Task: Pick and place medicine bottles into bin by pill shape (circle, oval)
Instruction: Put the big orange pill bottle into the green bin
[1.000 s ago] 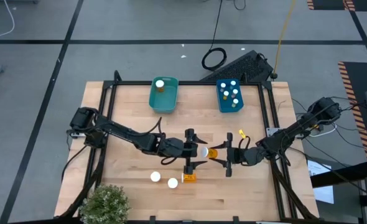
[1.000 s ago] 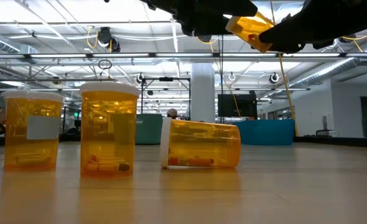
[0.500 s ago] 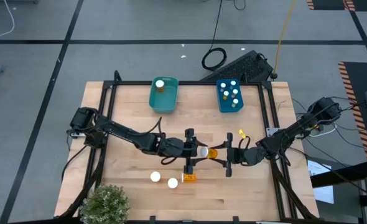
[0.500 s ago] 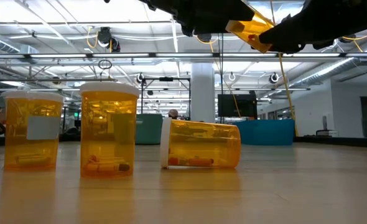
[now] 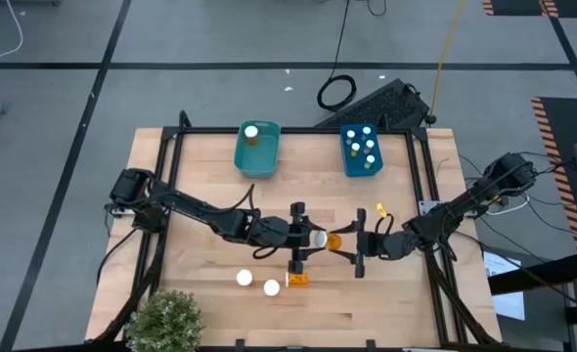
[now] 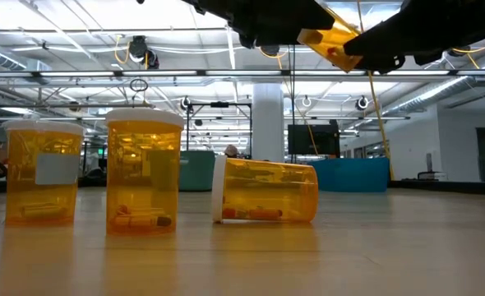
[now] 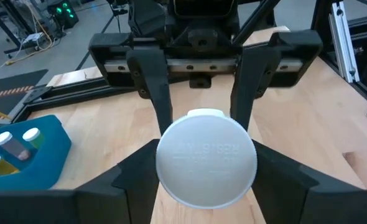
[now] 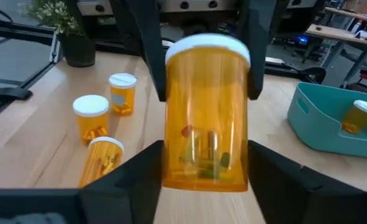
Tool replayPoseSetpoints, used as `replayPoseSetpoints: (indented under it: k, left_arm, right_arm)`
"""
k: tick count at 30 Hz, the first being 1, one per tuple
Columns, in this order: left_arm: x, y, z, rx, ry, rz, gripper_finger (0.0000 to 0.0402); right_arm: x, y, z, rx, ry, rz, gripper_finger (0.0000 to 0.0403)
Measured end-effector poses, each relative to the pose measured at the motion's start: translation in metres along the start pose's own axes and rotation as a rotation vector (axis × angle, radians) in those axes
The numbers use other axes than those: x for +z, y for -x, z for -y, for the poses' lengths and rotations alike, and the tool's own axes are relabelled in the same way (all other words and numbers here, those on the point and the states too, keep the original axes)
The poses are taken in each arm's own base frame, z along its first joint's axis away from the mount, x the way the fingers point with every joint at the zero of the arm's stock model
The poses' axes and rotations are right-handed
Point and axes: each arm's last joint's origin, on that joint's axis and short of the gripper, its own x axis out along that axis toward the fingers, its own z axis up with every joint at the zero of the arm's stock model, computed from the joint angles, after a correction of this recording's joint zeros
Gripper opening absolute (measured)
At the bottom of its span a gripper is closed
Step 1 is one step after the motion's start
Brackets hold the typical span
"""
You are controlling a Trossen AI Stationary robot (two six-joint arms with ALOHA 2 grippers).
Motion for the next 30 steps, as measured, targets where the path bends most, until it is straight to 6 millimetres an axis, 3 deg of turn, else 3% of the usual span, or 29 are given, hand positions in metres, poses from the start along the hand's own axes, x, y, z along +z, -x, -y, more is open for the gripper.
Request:
replayPoseSetpoints:
  k: [9, 13, 20, 26, 30]
  left_arm:
    - [0.009, 0.017, -0.006, 0.0, -0.014, -0.044, 0.0223]
    - [0.019, 0.039, -0.02, 0.048, -0.012, -0.096, 0.0223]
    - [0.038, 0.084, -0.08, 0.19, 0.061, -0.248, 0.0223]
    - [0.052, 0.106, -0.149, 0.344, 0.093, -0.338, 0.0223]
    - [0.047, 0.119, -0.193, 0.446, 0.118, -0.384, 0.0223]
  right_arm:
    - [-0.009, 0.002, 0.003, -0.111, -0.014, -0.076, 0.0339]
    - [-0.014, 0.003, 0.004, -0.133, -0.012, -0.119, 0.0363]
    - [-0.022, 0.007, 0.0, -0.118, -0.004, -0.177, 0.0353]
    - [-0.021, 0.007, 0.0, -0.113, 0.008, -0.173, 0.0332]
    - [-0.022, 0.007, 0.0, -0.114, 0.019, -0.182, 0.0323]
